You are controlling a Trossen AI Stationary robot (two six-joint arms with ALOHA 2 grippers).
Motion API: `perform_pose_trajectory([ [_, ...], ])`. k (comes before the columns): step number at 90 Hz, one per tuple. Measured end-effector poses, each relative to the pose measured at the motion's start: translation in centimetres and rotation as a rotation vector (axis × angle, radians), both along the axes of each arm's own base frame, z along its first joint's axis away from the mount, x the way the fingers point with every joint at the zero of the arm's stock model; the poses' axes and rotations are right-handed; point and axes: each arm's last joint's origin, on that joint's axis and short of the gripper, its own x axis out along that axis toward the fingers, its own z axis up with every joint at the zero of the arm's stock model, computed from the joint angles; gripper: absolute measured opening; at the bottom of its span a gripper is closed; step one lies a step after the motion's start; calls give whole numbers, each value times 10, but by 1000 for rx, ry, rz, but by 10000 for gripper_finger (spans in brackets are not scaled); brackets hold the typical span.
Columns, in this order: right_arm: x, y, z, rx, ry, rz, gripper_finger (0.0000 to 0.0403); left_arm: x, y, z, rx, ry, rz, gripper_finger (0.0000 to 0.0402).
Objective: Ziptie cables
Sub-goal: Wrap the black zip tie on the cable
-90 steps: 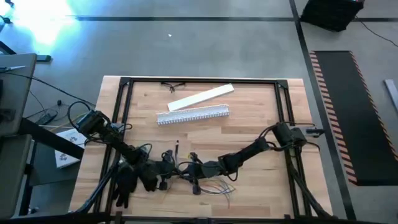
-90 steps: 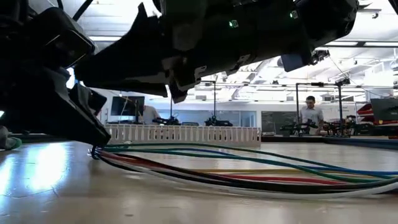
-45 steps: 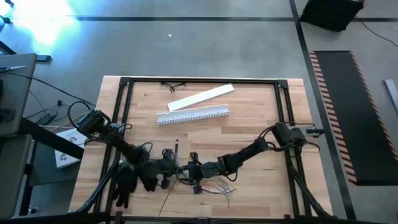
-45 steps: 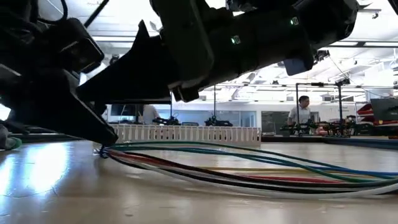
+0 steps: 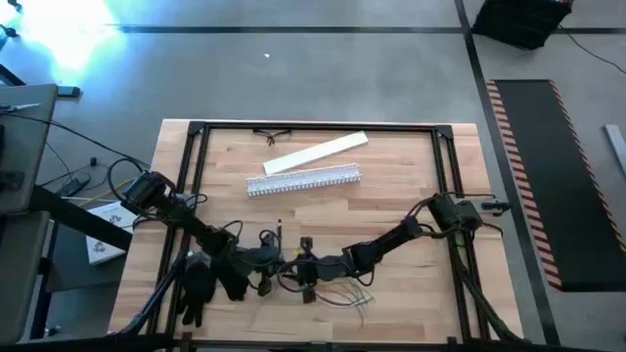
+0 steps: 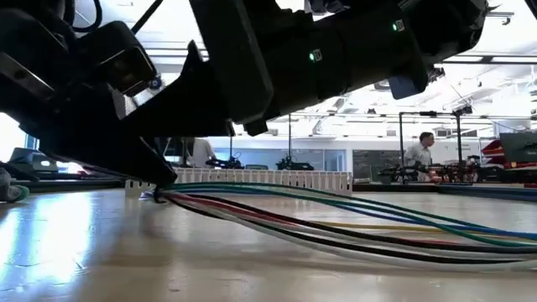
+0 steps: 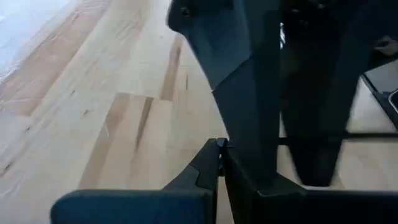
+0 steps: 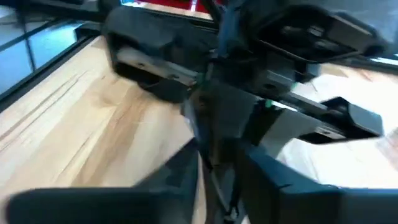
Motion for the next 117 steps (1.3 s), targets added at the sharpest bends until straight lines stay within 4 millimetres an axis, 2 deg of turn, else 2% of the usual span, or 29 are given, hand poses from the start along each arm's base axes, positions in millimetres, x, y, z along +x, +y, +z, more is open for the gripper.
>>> perform_pose_trajectory([
  [8,0,0,-1,76,11,-10,7,-1,0,-1,9,10,2,0],
  [21,1,2,3,186,-14,16,1,0,0,-9,23,18,15,0],
  [36,-2,8,34,244,-84,74,0,3,-1,-31,0,22,54,1],
  [48,-11,16,63,210,-104,116,0,3,-4,-42,8,-2,40,1],
  [60,-23,20,93,150,-135,60,0,4,-4,-44,12,-6,28,1],
  [86,-44,17,116,27,-17,-28,3,3,-6,-42,-3,-19,-10,1],
  [96,-59,19,130,-26,37,-10,29,3,-7,-42,-10,-21,-13,1],
  [106,-78,19,146,-62,87,-50,81,3,-7,-39,-28,-24,-10,1],
  [117,-93,18,140,-70,211,-129,139,3,-7,-29,-69,-38,8,0],
])
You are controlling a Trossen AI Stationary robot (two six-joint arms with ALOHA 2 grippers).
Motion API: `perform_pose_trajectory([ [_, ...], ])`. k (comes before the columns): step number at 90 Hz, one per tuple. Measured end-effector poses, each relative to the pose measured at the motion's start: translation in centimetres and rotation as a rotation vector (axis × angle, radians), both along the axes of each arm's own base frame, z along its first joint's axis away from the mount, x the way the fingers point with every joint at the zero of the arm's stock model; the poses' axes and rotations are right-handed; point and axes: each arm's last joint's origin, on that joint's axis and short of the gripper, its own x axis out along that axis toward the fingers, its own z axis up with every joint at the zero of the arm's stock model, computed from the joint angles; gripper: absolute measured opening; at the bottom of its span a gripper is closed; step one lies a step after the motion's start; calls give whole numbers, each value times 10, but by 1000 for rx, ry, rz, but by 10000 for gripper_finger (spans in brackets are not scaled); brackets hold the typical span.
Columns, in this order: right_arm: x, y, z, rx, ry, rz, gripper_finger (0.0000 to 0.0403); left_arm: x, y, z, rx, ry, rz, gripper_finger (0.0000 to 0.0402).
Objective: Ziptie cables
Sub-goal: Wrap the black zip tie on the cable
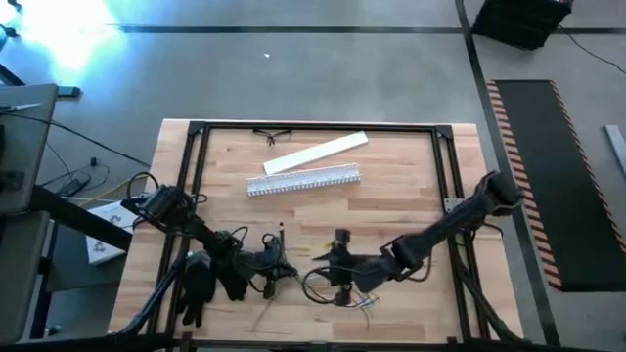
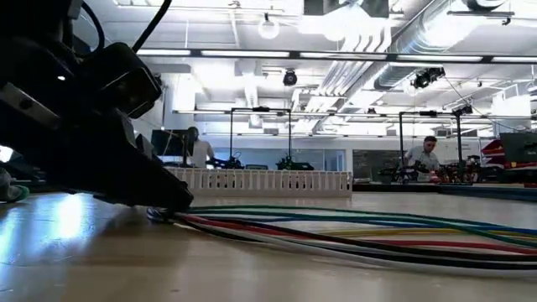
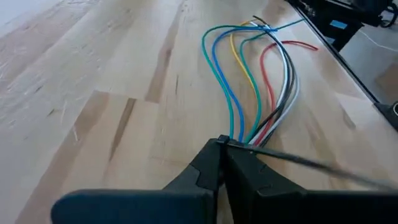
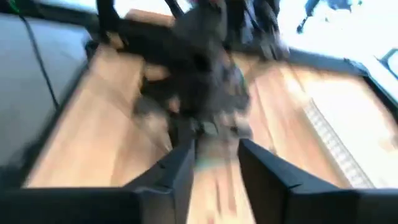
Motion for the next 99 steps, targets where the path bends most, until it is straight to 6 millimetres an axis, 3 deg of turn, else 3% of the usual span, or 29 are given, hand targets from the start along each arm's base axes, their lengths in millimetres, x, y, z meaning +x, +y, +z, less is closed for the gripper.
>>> perform_pose_trajectory([
  [14,12,7,-41,19,57,2,177,1,3,7,-20,-20,45,0],
  [30,49,15,-88,-20,-70,44,181,9,9,8,-13,-18,98,0],
  [43,71,13,-117,-90,-56,67,181,17,8,13,8,-49,116,0],
  [60,84,8,-132,-89,-28,39,153,20,7,13,44,-32,116,0],
  [80,83,7,-133,-70,-16,19,15,17,4,11,106,-11,114,1],
  [99,80,8,-132,-4,3,-5,1,13,-1,14,238,1,8,54],
])
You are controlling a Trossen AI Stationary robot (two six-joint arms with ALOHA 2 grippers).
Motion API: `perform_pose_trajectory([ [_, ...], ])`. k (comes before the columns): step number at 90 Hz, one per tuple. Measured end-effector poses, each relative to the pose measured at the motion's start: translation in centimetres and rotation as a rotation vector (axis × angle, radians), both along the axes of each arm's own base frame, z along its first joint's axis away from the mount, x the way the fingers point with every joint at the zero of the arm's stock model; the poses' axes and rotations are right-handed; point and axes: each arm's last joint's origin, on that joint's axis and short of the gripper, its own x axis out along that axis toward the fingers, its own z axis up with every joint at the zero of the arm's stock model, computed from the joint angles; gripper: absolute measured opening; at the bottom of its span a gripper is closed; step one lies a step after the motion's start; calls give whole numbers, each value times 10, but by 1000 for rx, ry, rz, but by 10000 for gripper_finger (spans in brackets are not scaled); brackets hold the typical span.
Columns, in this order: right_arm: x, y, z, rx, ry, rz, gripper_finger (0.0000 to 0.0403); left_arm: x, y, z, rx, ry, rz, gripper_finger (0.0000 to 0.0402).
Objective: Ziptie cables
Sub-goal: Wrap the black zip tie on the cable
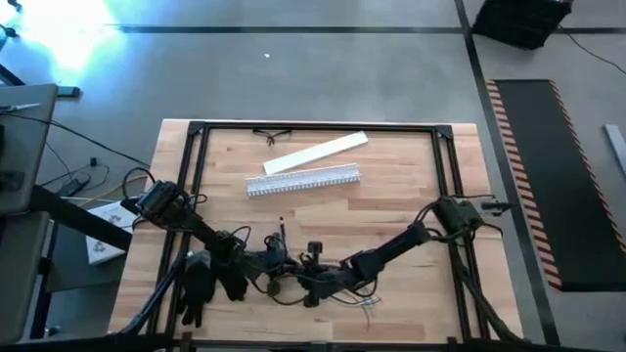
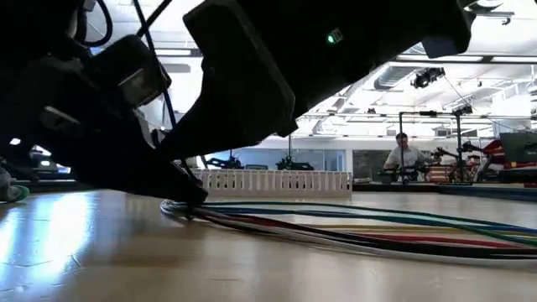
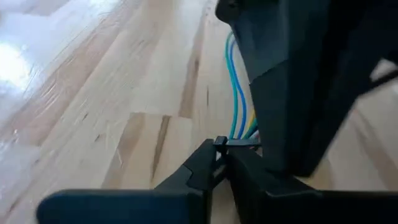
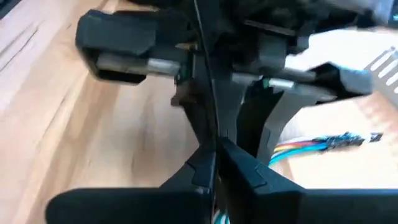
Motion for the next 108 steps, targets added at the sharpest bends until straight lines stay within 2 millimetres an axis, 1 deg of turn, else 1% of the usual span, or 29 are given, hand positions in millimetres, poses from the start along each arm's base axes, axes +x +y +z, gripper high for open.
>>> perform_pose_trajectory([
  [14,-2,2,8,15,-7,11,0,-9,-6,11,61,21,-69,109],
  [19,-2,2,11,29,-12,8,0,-14,-12,19,100,1,-96,118],
  [26,-2,2,11,34,-11,5,0,-19,-19,28,152,-40,-102,120],
  [36,-2,2,11,36,-17,4,0,-20,-20,31,174,-53,-118,109],
  [51,-2,2,13,39,-25,3,0,-14,-16,23,140,-38,-129,92],
  [67,-2,2,18,47,-40,4,0,-5,-14,17,94,-92,-156,88],
  [78,-2,2,18,47,-40,3,0,-4,-12,12,85,-78,-147,82],
  [86,-1,2,19,48,-44,4,0,-4,-12,12,80,-72,-154,60],
  [97,-1,2,19,52,-46,7,0,-4,-13,11,73,-62,-177,12],
  [108,-2,2,27,62,-60,13,0,-4,-13,8,67,-51,-191,3],
])
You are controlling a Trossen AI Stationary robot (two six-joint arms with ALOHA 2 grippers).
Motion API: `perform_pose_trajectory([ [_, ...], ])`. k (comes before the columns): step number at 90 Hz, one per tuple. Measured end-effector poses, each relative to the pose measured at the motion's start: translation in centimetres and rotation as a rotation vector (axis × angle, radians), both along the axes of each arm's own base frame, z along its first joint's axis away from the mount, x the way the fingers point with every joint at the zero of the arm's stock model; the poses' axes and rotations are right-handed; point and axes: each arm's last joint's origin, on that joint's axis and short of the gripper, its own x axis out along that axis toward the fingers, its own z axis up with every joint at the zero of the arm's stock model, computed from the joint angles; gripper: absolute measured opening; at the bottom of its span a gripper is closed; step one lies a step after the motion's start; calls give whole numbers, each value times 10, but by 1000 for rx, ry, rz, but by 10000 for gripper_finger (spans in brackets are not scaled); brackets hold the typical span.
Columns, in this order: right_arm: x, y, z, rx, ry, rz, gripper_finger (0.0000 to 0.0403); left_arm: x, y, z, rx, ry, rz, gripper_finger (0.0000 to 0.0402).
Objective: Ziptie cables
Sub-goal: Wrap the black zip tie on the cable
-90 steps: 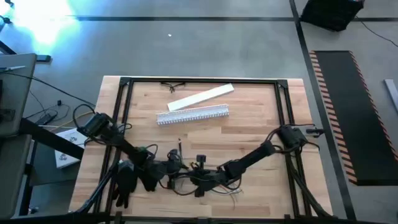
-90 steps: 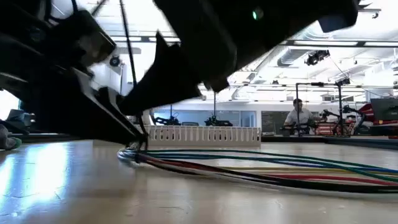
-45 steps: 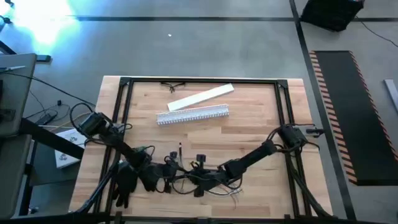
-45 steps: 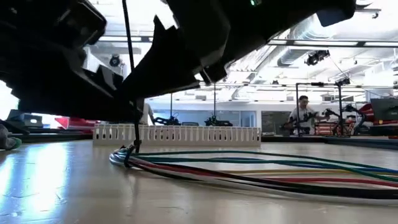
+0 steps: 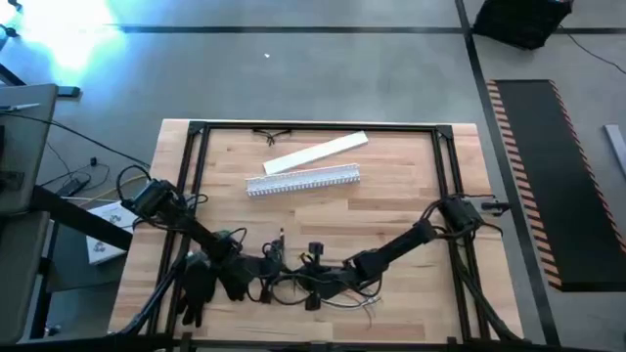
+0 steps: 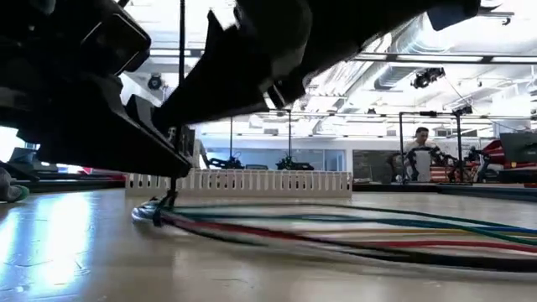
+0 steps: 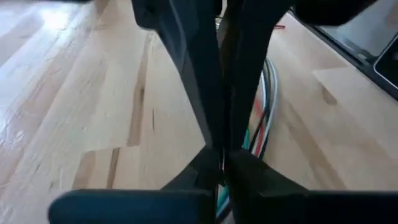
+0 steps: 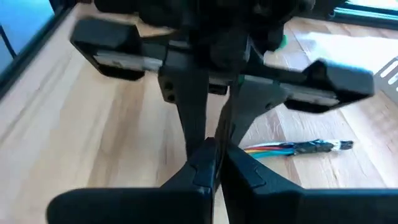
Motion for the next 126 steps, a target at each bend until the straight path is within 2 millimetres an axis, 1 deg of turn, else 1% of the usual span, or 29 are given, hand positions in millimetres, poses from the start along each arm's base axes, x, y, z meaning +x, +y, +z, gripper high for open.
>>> perform_pose_trajectory([
  [6,-1,-1,8,2,-13,1,0,0,0,-6,-15,26,-11,1],
  [20,-3,-2,24,-12,-41,16,0,9,-8,-17,-36,53,-29,0],
  [33,-7,-1,32,-38,-38,18,0,15,-13,-20,-40,57,-43,0],
  [50,-17,2,55,-76,-54,5,0,12,-13,-24,-29,101,-31,0],
  [60,-22,0,68,-77,-62,8,0,12,-13,-24,-28,98,-21,0],
  [69,-28,-1,78,-52,-44,15,0,12,-13,-20,-25,87,-8,0],
  [80,-38,3,85,44,24,94,0,11,-11,-11,-10,73,14,0],
  [86,-41,7,82,118,85,170,0,11,-11,-5,3,54,5,0],
  [92,-39,12,72,193,120,231,0,12,-11,1,4,29,2,0],
  [100,-33,16,49,217,152,231,0,13,-9,6,9,15,4,0],
  [108,-27,18,23,198,187,223,0,15,-7,12,19,-12,26,0],
  [112,-26,19,16,189,188,215,0,15,-6,13,25,-18,37,0],
  [116,-25,19,12,185,193,211,0,15,-5,13,33,-14,42,0],
  [126,-25,20,12,199,190,204,0,15,-3,13,43,-5,48,0],
])
